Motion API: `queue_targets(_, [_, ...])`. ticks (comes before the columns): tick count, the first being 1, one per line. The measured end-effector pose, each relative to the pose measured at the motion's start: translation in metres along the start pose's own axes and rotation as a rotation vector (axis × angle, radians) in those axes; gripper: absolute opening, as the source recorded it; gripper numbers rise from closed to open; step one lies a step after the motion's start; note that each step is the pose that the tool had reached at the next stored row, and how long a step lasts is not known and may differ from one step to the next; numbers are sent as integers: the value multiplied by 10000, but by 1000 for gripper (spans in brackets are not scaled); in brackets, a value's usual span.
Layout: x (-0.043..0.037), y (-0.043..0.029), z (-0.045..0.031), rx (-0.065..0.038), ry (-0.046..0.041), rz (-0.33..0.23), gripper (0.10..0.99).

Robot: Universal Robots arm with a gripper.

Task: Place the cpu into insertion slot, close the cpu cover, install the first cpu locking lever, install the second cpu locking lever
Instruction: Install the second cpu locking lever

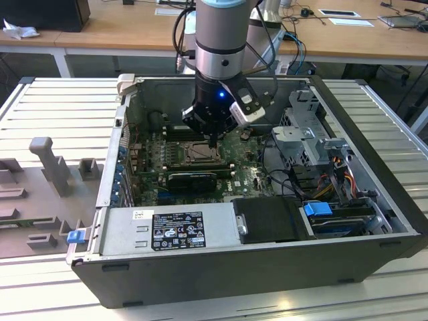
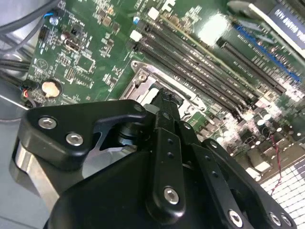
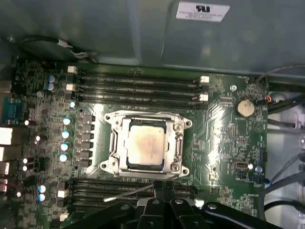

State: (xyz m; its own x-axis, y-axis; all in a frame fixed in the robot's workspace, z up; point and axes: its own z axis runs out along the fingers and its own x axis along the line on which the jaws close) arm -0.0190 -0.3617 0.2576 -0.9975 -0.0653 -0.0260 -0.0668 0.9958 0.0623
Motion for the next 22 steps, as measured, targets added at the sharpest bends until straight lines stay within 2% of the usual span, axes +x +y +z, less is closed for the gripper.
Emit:
queue_targets(3, [6,-81,-3,0,3,5,106])
queue_targets(5, [8,-110,1,-7,8,8,106])
queue_targets(10, [10,-113,22,-161,-6,119,106])
queue_targets(17, [15,-119,114,-176,-8,146,106])
queue_targets(22, [75,-124,143,-215,-11,147,106])
